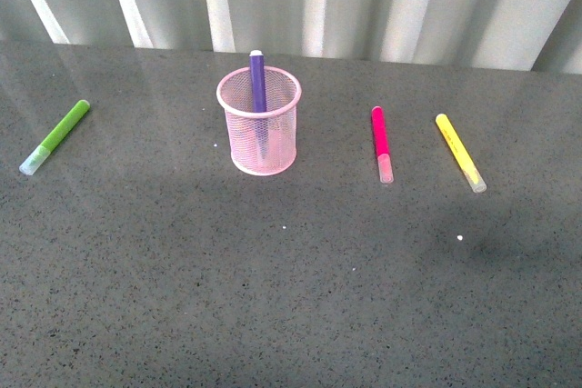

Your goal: Insert purple and pink pens into pink cup

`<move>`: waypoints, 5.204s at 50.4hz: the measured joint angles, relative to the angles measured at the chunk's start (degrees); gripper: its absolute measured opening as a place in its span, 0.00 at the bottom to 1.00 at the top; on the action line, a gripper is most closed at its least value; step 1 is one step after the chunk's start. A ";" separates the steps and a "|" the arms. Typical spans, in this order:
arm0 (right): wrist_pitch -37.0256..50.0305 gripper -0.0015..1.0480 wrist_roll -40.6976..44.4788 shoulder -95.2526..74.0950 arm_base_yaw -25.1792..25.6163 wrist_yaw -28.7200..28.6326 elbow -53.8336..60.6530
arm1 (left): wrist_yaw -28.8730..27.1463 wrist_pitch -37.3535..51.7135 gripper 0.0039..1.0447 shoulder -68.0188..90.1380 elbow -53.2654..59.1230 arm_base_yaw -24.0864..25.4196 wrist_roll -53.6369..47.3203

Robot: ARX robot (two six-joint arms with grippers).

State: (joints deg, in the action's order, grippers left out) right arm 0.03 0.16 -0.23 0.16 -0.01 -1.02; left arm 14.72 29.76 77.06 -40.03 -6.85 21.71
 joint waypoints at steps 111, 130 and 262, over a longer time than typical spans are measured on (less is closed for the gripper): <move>0.00 0.93 0.00 0.00 0.00 -0.02 0.00 | -14.75 -17.97 0.03 -65.46 38.84 6.84 -21.31; 0.00 0.93 0.00 0.00 0.00 -0.02 0.00 | -14.75 -29.64 0.03 -76.81 38.84 6.84 -21.33; -4.09 0.93 -15.19 -142.00 -17.22 -0.92 -91.36 | -14.73 -29.73 0.94 -76.87 38.84 6.84 -21.44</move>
State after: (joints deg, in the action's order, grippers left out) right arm -4.05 -15.03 -142.23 -17.06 -0.93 -92.38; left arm -0.01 0.03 0.19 -1.19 -0.01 0.27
